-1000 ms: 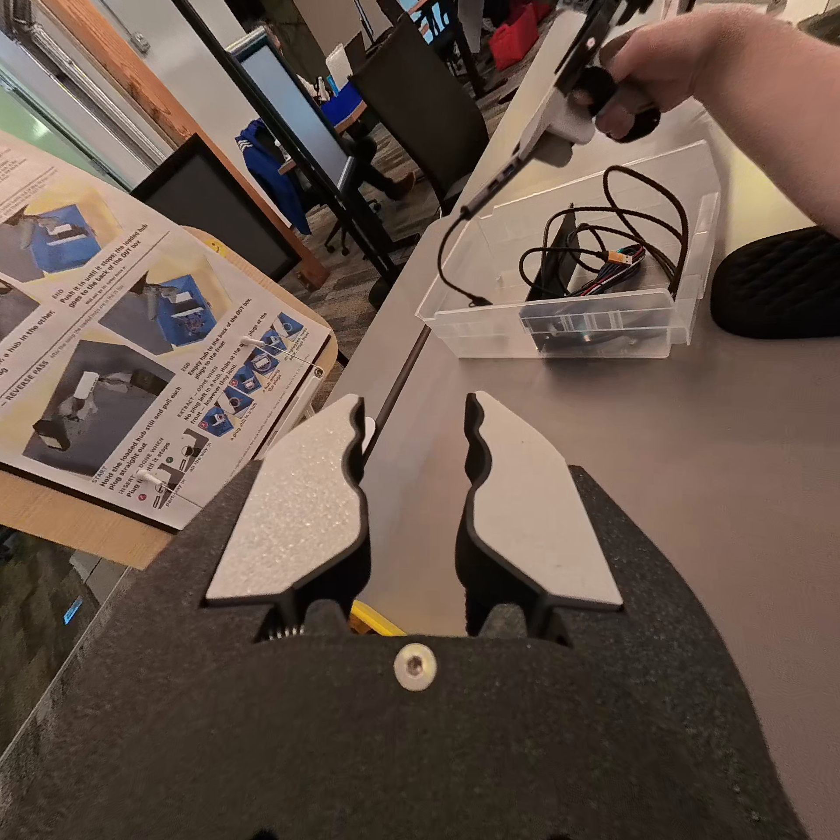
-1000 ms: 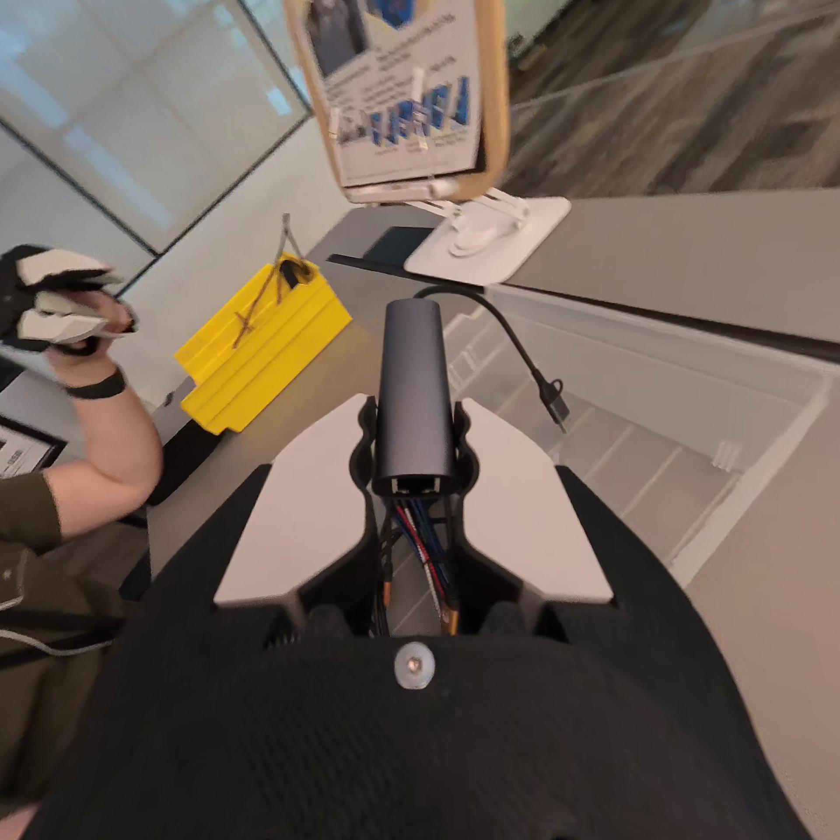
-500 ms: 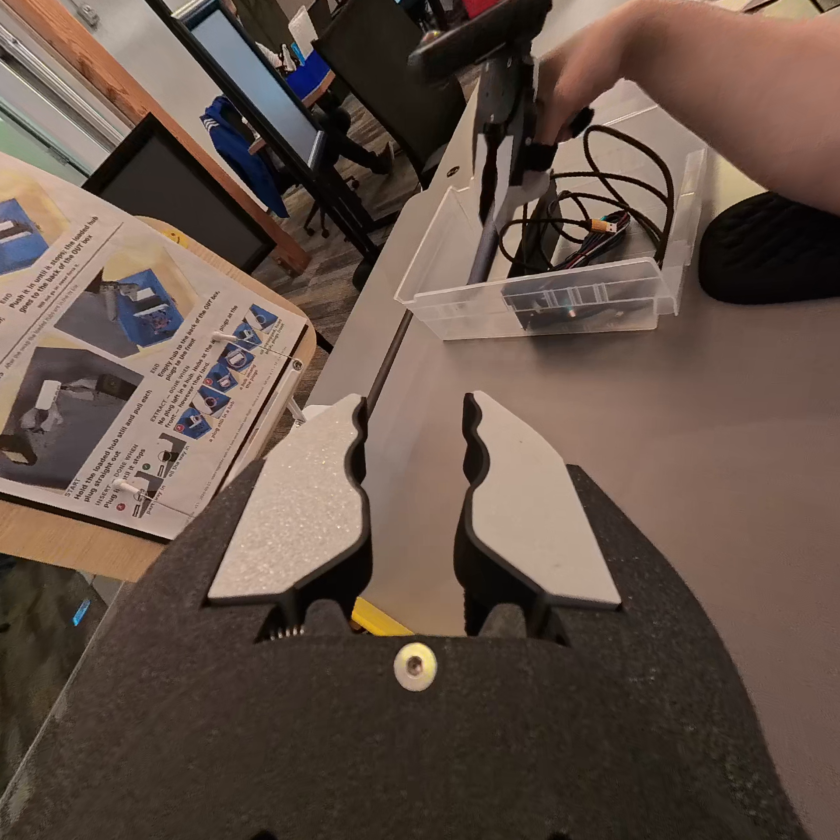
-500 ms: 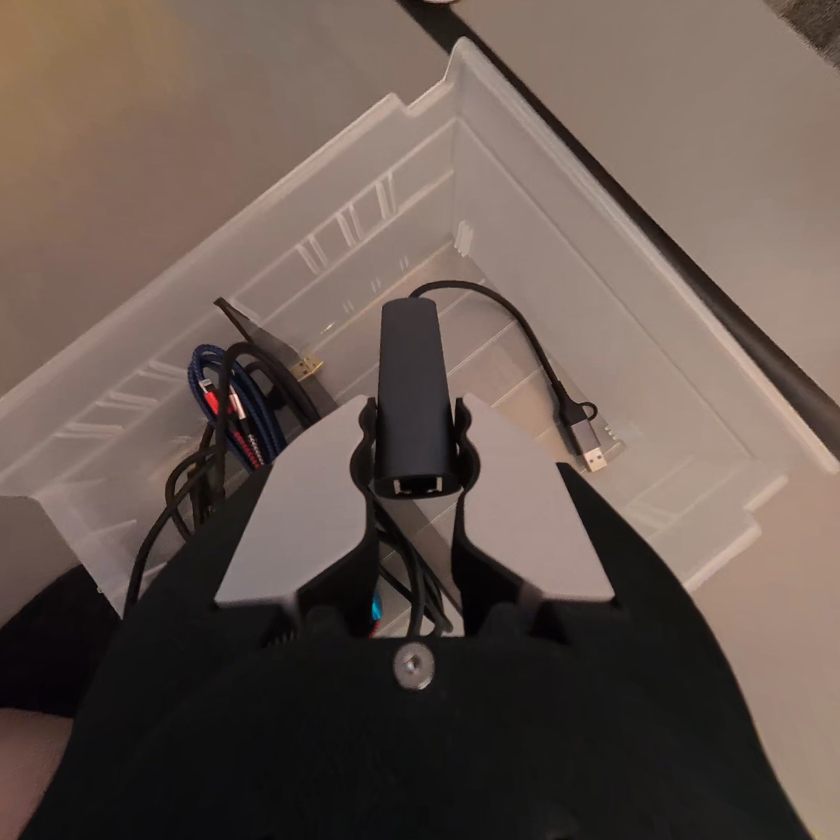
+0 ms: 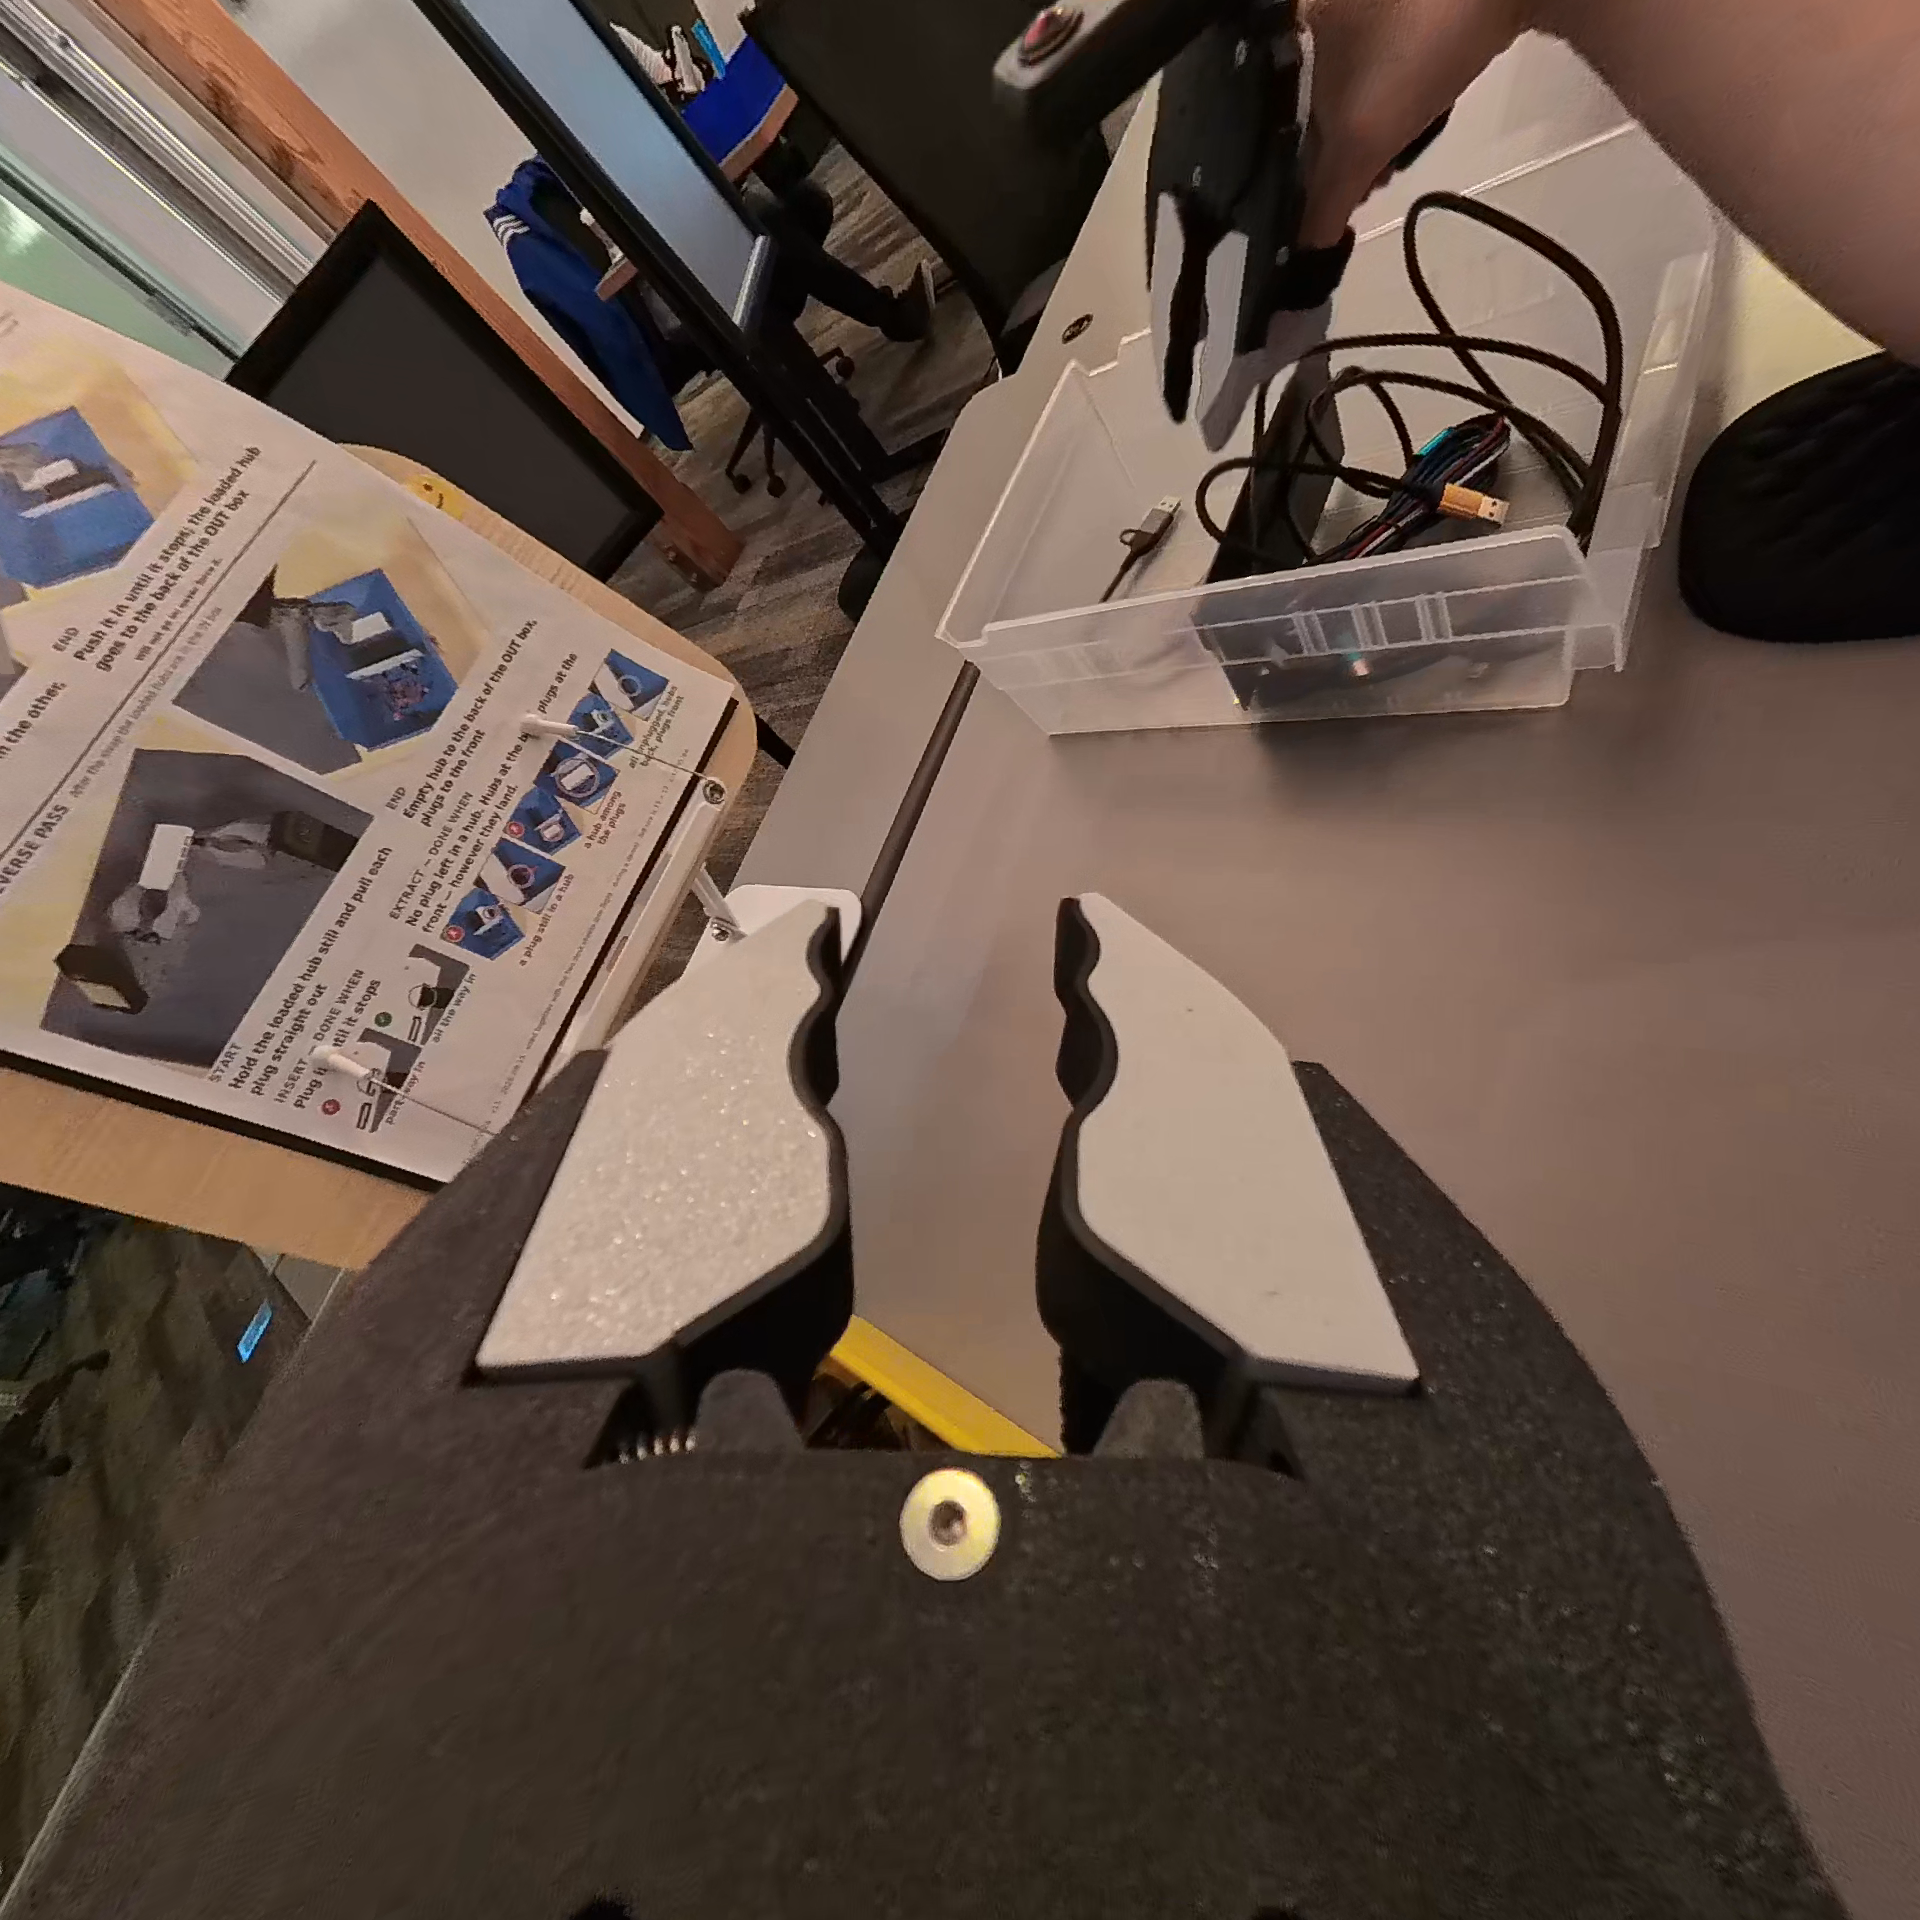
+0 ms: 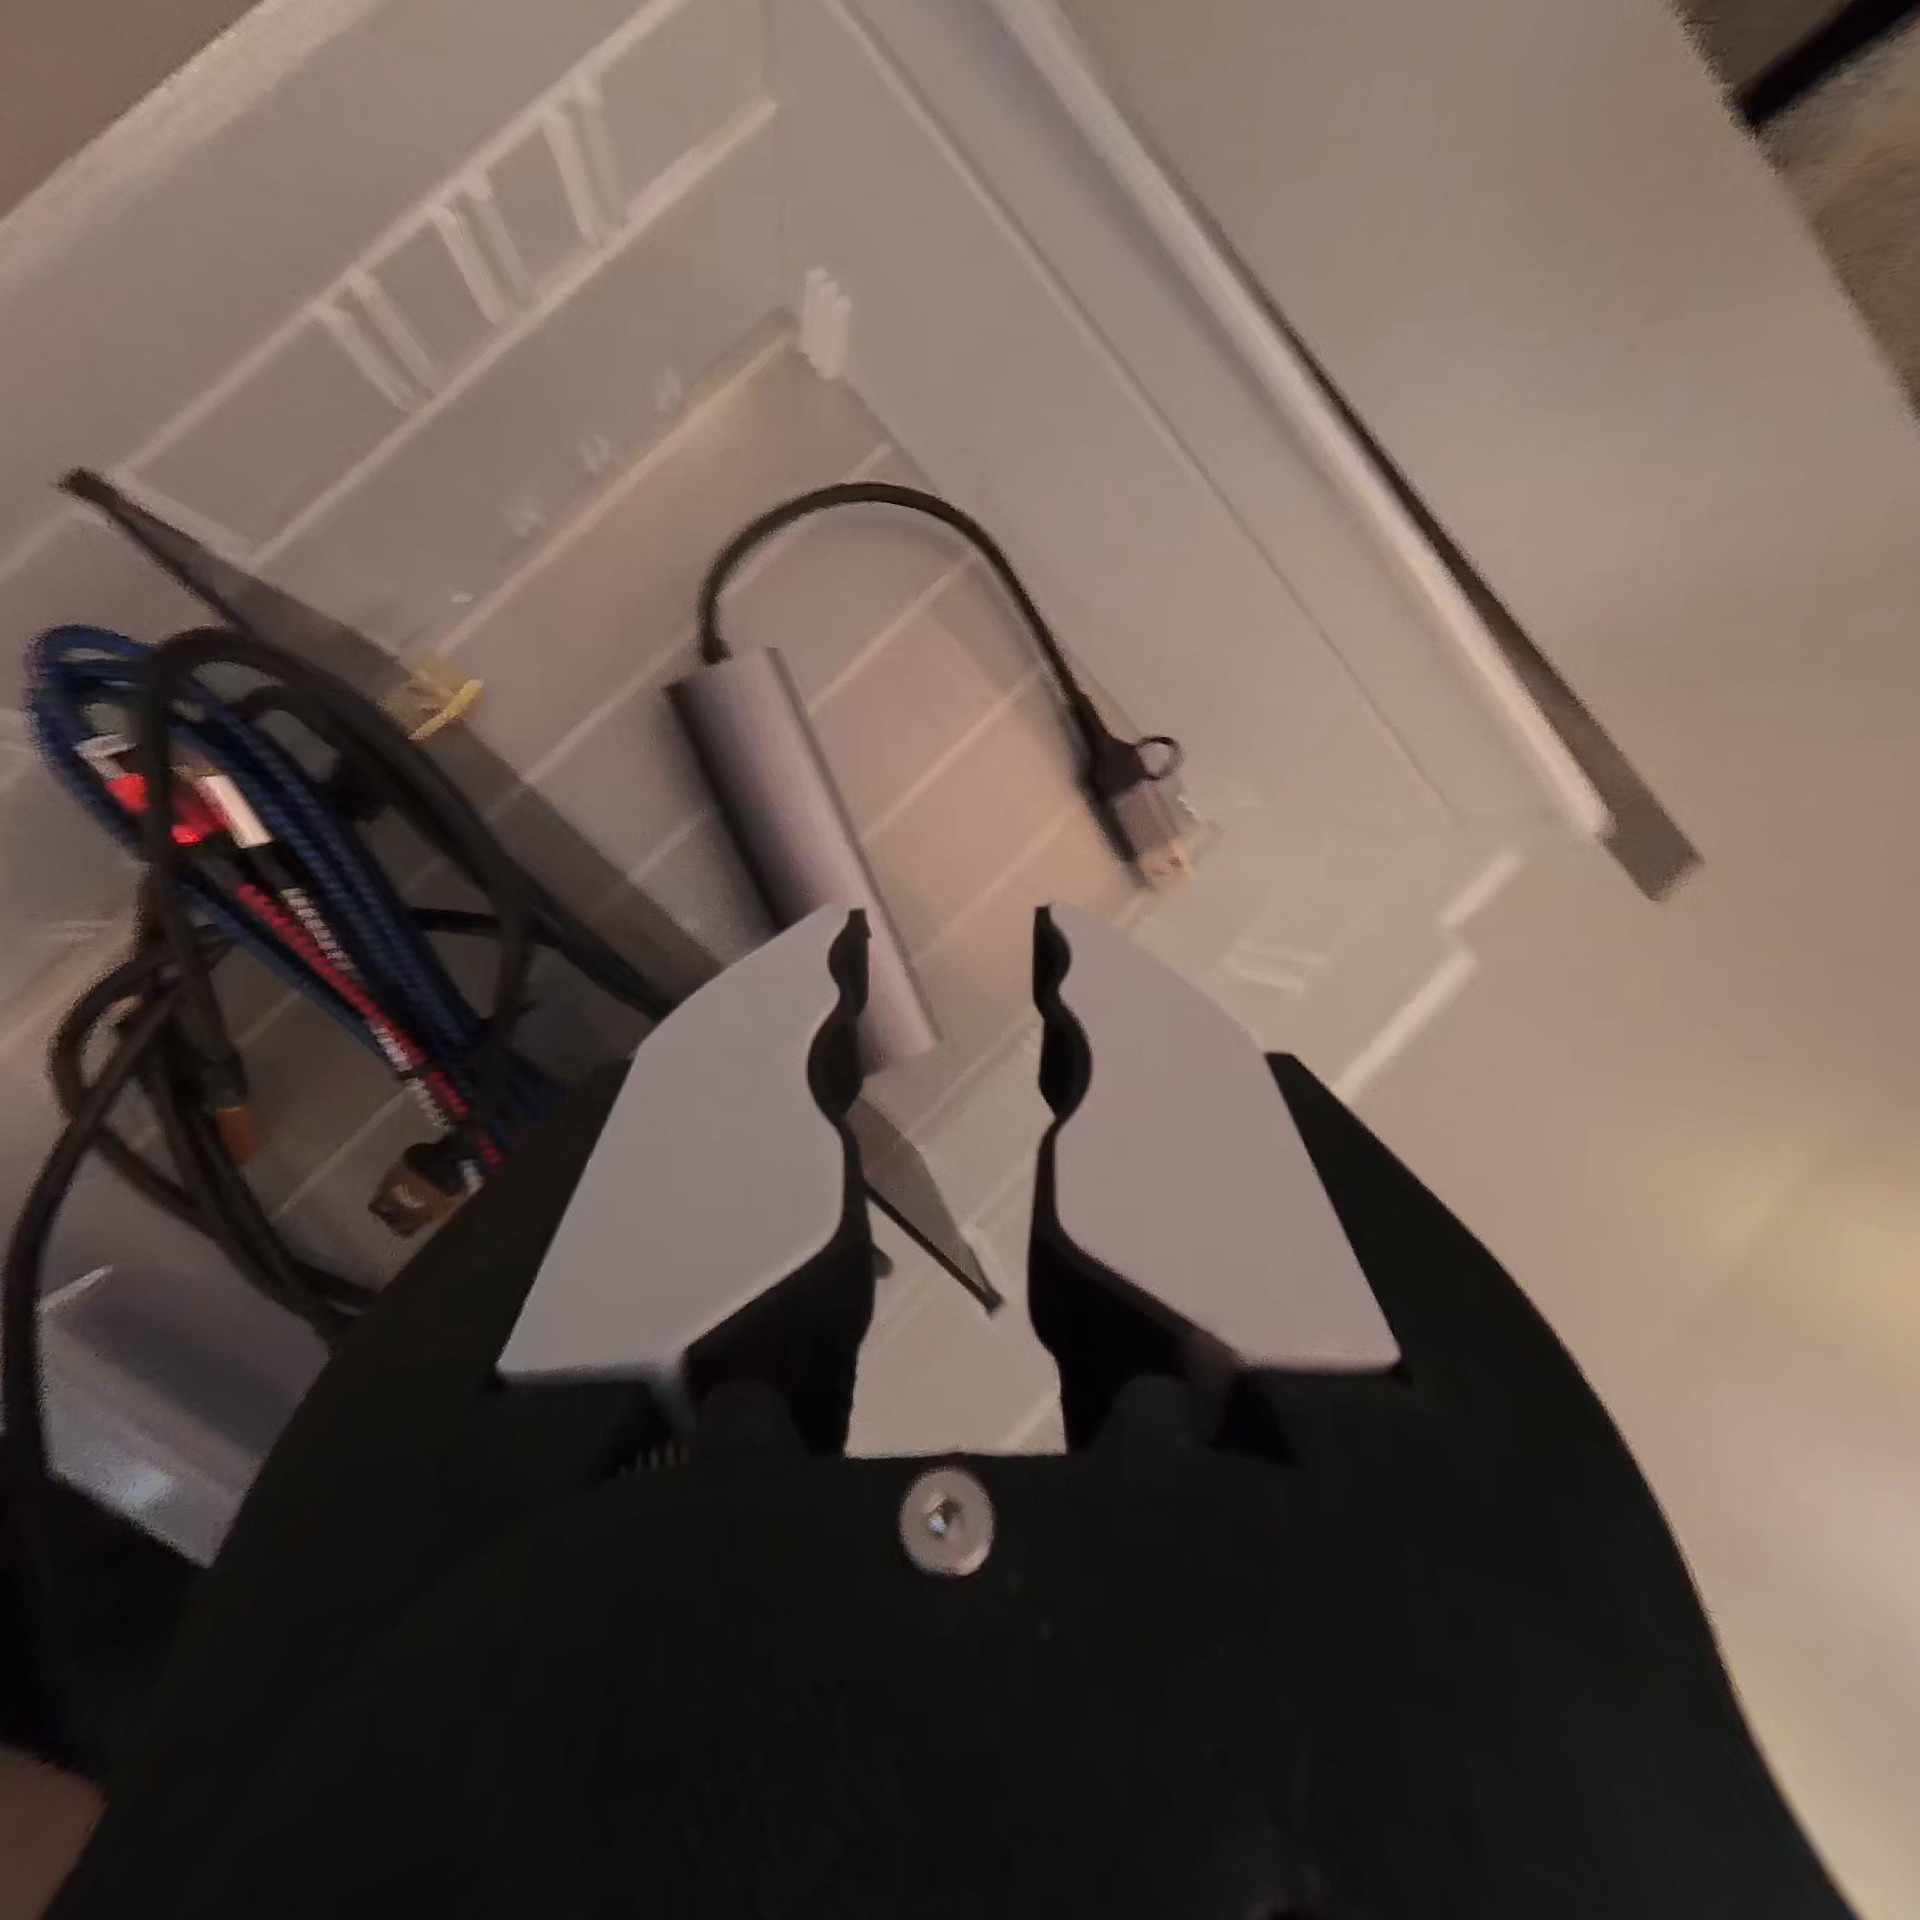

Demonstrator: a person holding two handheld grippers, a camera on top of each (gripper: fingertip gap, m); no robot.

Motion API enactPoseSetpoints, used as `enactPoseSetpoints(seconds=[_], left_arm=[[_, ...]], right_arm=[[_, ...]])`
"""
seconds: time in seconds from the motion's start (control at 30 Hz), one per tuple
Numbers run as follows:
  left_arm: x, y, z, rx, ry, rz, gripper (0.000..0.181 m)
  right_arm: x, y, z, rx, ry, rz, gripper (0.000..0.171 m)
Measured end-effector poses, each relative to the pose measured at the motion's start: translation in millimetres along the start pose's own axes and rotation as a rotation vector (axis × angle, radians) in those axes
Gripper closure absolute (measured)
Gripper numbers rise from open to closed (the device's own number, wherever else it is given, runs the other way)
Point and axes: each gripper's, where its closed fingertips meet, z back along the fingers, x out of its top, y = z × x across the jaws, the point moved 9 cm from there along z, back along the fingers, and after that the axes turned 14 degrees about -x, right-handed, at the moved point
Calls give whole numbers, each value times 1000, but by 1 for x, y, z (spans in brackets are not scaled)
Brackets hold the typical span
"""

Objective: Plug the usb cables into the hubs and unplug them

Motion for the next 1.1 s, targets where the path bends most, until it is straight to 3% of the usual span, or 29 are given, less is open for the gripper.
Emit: enactPoseSetpoints(seconds=[0.17, 0.33, 0.63, 0.83, 0.9, 1.0, 1.1], left_arm=[[-5, 9, 19, 81, 23, 11, 143], [-27, 32, 68, 272, 77, 138, 143], [-73, 49, 120, 416, 202, 307, 143], [-88, 38, 104, 253, 343, 238, 145], [-92, 38, 86, 121, 393, 181, 156], [-98, 60, 50, -86, 508, 9, 159], [-126, 88, 29, -239, 680, -48, 157]], right_arm=[[5, -5, 21, -163, -36, 35, 143], [29, 7, 59, -312, -149, 141, 143], [55, 45, 96, -379, -247, 325, 144], [65, 63, 91, -323, -253, 395, 145], [65, 68, 89, -302, -247, 412, 146], [67, 70, 85, -283, -239, 428, 146], [70, 71, 80, -258, -239, 426, 147]])
